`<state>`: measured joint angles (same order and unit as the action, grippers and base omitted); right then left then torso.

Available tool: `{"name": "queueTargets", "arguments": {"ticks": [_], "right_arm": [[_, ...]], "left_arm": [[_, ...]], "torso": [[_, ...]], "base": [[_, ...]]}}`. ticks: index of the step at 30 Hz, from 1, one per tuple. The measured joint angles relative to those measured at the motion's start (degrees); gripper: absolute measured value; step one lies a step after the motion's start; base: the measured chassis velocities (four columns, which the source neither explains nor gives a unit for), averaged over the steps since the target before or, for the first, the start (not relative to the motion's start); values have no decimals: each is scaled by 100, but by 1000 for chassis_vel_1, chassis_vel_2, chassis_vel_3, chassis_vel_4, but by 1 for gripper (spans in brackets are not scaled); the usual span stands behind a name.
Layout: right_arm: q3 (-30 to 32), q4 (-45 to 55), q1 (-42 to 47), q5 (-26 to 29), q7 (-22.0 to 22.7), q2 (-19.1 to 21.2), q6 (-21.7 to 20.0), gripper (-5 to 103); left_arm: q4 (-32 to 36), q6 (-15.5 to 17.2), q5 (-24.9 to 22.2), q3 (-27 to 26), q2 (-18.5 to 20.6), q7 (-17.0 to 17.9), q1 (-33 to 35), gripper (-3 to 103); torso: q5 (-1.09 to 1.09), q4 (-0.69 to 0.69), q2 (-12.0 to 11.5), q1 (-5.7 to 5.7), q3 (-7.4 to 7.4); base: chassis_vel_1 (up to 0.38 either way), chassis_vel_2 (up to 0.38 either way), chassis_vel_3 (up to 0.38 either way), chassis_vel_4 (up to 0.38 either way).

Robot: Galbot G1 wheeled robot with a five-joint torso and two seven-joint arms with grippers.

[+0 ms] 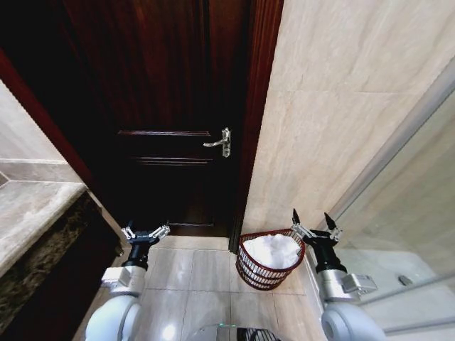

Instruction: Discard the used towel into the hamper.

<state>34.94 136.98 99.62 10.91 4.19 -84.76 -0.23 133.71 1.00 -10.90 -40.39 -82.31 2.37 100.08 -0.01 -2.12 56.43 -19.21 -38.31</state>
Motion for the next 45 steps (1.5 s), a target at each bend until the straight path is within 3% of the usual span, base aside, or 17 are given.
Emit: {"name": "queueTargets", "arguments": {"ticks": [9,26,36,45], "right_arm": [[-75,58,-28,-155,-49,-49,-104,100],[-78,3,-130,-187,-31,-28,-145,100],[-82,48,-248,-176,4,23,-297,100],[-142,60,-261,-202,13,45,-313,100]], "left_arm": [[193,242,139,73,-63,152,-56,100],[207,241,147,68,-45,172,-80,100],[248,283,96,74,-72,176,-148,100],[268,370,76,78,-111,185,-150,100]], "torso": [[1,0,269,-117,-151],[1,0,683,-307,-375],[1,0,1040,-467,-570],[1,0,1194,-539,-655]], "base": [[0,0,0,0],[0,0,0,0],[0,0,0,0],[0,0,0,0]]}}
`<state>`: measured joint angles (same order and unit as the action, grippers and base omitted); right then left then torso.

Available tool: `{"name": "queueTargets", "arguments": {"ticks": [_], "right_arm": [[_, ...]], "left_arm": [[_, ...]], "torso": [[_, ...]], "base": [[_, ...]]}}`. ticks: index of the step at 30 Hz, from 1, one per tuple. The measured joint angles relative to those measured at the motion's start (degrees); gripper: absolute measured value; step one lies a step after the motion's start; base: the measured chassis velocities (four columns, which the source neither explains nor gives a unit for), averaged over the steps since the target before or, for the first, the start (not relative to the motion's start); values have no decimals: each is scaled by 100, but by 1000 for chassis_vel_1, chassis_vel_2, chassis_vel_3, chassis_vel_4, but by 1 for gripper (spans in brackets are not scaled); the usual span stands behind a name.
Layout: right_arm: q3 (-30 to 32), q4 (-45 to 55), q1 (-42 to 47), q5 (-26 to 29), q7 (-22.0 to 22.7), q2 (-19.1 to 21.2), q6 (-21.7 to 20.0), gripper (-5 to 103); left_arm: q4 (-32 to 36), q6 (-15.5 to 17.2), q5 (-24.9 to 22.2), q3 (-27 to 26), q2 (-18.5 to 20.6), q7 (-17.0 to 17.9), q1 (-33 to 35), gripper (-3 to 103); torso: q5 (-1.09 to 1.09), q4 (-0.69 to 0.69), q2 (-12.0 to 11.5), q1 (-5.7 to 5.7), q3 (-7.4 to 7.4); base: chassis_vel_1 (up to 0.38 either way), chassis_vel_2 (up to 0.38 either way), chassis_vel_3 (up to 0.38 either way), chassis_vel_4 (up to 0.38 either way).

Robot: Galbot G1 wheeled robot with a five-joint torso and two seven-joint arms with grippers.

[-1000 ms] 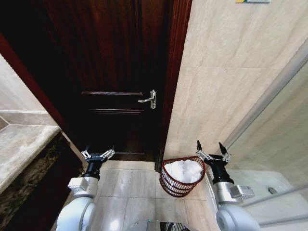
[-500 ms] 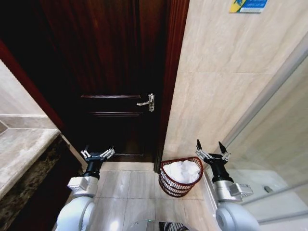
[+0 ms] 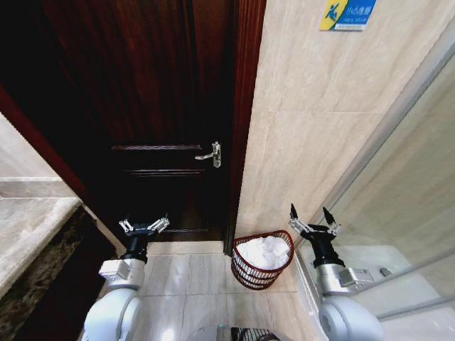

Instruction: Discard the used towel into the hamper.

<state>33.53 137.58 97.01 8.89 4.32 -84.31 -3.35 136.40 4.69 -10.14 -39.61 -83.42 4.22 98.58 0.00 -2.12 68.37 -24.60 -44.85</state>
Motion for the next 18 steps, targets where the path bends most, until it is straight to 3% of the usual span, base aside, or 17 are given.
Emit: {"name": "queueTargets", "arguments": {"ticks": [18], "right_arm": [[-104,-9,-15,-53,42,17,-7,100]], "left_arm": [[-54,27,12,13,12,29,-21,100]], "torso": [[0,0,591,-266,-323]], "base": [[0,0,0,0]]}}
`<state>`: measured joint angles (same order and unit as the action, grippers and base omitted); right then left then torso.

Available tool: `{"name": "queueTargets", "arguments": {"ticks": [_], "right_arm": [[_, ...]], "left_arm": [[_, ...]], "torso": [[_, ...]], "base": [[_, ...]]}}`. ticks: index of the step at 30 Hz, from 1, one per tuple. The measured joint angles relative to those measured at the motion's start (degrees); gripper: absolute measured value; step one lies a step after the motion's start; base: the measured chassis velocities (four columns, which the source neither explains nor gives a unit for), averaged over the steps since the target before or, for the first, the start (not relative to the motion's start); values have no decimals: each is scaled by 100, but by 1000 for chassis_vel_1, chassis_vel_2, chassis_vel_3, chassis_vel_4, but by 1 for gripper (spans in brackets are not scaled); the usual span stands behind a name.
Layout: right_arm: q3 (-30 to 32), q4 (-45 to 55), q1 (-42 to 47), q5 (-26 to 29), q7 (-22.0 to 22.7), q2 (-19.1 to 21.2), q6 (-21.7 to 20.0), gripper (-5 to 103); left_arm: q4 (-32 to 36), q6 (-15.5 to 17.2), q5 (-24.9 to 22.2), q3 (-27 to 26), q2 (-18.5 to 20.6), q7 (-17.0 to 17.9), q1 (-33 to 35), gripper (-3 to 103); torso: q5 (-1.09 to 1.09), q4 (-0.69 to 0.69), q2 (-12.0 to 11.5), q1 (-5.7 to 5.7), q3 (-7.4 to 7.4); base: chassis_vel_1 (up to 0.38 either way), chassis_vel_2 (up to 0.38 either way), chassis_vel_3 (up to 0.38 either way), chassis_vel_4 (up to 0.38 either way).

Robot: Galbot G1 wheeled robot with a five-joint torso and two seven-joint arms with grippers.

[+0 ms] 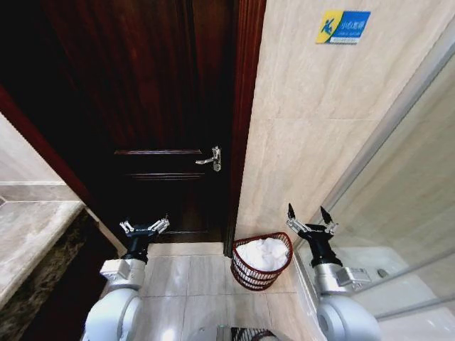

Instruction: Discard the used towel into the hamper.

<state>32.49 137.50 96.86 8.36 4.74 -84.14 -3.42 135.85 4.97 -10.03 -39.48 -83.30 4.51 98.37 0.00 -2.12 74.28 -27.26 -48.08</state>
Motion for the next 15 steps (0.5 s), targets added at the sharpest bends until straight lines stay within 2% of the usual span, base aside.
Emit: {"name": "queueTargets", "arguments": {"ticks": [12,15], "right_arm": [[-114,-9,-31,-86,54,37,-14,100],[-173,-7,-58,-124,83,43,-40,100]], "left_arm": [[-27,1,7,0,-14,13,5,100],[-54,-17,10,-3,-19,17,-9,100]], "torso": [[0,0,332,-151,-180],[0,0,488,-222,-266]], "base": [[0,0,0,0],[0,0,0,0]]}}
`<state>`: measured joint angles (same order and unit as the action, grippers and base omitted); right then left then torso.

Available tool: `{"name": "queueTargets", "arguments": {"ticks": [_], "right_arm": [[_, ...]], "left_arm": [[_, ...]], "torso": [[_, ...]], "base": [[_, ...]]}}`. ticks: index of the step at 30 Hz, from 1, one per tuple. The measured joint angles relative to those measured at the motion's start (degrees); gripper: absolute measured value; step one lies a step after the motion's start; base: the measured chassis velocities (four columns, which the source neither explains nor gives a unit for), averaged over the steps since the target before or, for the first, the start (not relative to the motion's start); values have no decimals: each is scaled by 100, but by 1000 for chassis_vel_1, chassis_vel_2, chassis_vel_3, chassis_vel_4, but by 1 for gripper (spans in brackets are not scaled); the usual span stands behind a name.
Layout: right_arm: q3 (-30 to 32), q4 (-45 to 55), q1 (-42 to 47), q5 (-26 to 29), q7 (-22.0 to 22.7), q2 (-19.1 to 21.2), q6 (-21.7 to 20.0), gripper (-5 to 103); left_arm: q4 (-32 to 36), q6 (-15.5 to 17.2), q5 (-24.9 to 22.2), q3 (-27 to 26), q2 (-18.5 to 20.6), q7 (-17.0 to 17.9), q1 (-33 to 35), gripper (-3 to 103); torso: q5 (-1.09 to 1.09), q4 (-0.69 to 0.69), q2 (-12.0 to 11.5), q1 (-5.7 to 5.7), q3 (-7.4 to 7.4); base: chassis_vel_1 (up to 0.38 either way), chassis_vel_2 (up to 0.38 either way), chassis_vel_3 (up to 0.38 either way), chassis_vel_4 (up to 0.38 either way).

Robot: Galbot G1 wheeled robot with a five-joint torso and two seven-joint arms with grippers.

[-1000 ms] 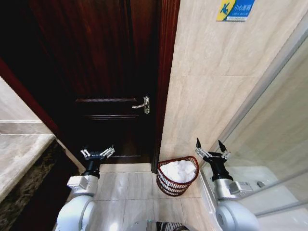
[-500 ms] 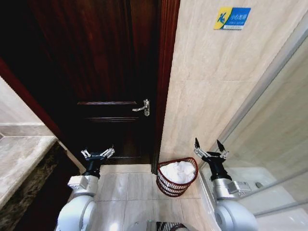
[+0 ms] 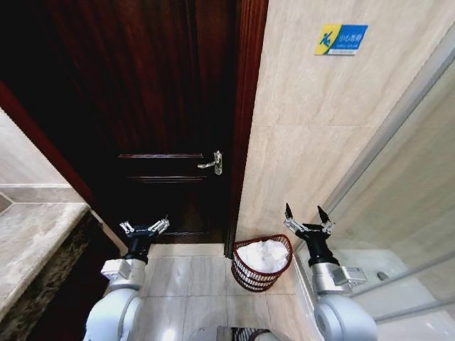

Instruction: Discard the used towel into the hamper.

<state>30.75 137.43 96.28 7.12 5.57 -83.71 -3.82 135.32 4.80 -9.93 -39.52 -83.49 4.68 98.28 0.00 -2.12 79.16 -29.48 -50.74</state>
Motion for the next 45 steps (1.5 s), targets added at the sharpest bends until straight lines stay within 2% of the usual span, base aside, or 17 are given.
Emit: {"name": "queueTargets", "arguments": {"ticks": [8,10,20,27,31,38,44,45], "right_arm": [[6,2,7,-7,7,3,-4,100],[13,5,13,-7,10,5,-4,100],[7,25,24,-7,13,-2,-5,100],[9,99,22,168,13,41,-120,100],[8,192,7,282,54,76,-309,100],[-34,194,45,255,150,28,-451,100],[-32,-22,81,232,159,-2,-509,100],[10,-130,84,231,159,-3,-453,100]], "left_arm": [[-14,-4,-4,-1,-7,1,-6,100],[-37,-8,-4,-2,-9,2,-18,100],[-56,-54,-54,14,-5,25,-10,100],[-4,56,-77,31,-16,80,78,100],[-51,-42,-19,11,-11,207,84,100],[-155,-96,27,-12,9,174,100,100],[-526,-348,27,-11,-7,-9,58,100],[-696,-468,26,-17,-8,-48,39,100]], "torso": [[0,0,201,-94,-106],[0,1,330,-153,-177],[0,0,657,-300,-357],[0,0,694,-317,-377],[0,0,688,-315,-374],[0,0,664,-303,-360],[0,0,647,-296,-352],[0,0,642,-294,-349]], "base": [[0,0,0,0],[0,0,0,0],[0,0,0,0],[0,0,0,0],[0,0,0,0],[0,0,0,0],[0,0,0,0],[0,0,0,0]]}}
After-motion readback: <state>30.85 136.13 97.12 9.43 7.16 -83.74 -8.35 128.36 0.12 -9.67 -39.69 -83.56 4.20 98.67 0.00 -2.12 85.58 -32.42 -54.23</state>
